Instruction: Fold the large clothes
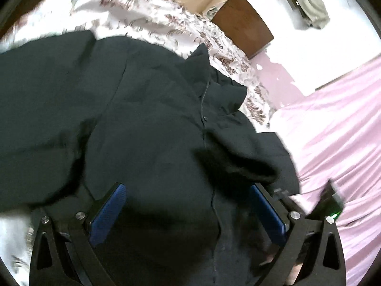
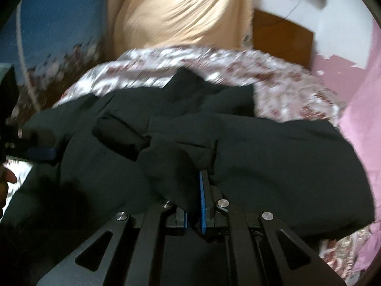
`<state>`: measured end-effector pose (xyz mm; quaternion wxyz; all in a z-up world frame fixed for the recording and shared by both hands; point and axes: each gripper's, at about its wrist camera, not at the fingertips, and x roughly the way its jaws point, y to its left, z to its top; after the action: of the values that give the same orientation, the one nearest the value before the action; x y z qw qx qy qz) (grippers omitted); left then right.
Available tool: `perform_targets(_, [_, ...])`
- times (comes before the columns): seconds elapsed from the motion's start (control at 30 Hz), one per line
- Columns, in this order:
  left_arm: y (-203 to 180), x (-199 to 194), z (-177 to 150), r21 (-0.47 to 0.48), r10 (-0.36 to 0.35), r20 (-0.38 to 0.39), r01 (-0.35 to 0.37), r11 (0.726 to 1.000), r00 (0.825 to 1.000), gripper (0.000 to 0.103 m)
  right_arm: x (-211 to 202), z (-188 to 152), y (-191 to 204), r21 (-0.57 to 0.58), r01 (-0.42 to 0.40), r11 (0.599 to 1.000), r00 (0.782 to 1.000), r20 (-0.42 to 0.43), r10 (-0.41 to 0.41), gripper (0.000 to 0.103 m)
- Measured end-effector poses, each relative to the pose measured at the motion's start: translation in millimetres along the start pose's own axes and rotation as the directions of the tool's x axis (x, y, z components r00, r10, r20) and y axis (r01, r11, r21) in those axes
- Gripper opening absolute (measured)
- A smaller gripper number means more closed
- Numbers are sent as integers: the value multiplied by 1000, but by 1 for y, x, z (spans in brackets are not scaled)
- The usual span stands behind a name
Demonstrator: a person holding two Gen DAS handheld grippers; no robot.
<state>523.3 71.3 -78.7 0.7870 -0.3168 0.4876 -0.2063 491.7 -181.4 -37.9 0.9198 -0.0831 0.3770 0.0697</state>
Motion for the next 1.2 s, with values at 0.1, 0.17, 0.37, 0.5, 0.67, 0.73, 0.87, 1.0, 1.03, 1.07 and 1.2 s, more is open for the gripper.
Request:
perform_targets(0.1, [15, 12, -4, -70, -78, -18, 77, 995, 997, 103, 12, -9, 27, -38, -47, 998, 998, -47, 45, 8])
perform_targets(0.17, [21, 22, -6, -115, -115, -23, 112, 987, 993, 103, 18, -15, 37, -57, -63, 996, 996, -65, 60, 8])
perform_targets(0.37, [24, 44, -10, -195, -162, -51, 149, 969, 986, 96, 20, -31, 35, -36, -114, 993, 989, -99, 110, 13])
perform_targets(0.5, [21, 64, -9, -248, -151, -75, 128, 960, 986, 61, 19, -35, 28, -2, -145, 989, 984, -108, 144, 17])
perform_targets(0.67, [9, 67, -3, -193, -106, -51, 94, 977, 993, 9, 21, -37, 25, 8, -180, 984, 975, -130, 180, 30])
perform_targets(0.73, [-3, 59, 1, -119, -66, -10, 65, 991, 998, 7, 10, -41, 23, 13, -214, 977, 969, -128, 214, 40])
perform_targets(0.87, [-26, 31, 18, 14, -19, 102, 18, 1000, 995, 7, -27, -45, 4, 25, -252, 967, 966, -55, 253, 53])
perform_targets(1.0, [-43, 8, 30, 159, 102, 206, -136, 978, 973, 7, -53, -40, -39, 68, -150, 986, 988, 53, 147, 60])
perform_targets(1.03, [-44, 9, 32, 184, 153, 213, -193, 964, 965, 7, -51, -39, -50, 89, -114, 989, 992, 54, 110, 60])
perform_targets(1.07, [-42, 10, 33, 193, 186, 213, -228, 954, 959, 7, -45, -37, -65, 122, -74, 990, 997, 41, 69, 60])
perform_targets(1.2, [-29, 30, 30, 241, 338, 203, -381, 893, 919, 7, 1, -36, -127, 248, 96, 964, 995, -35, -90, 56])
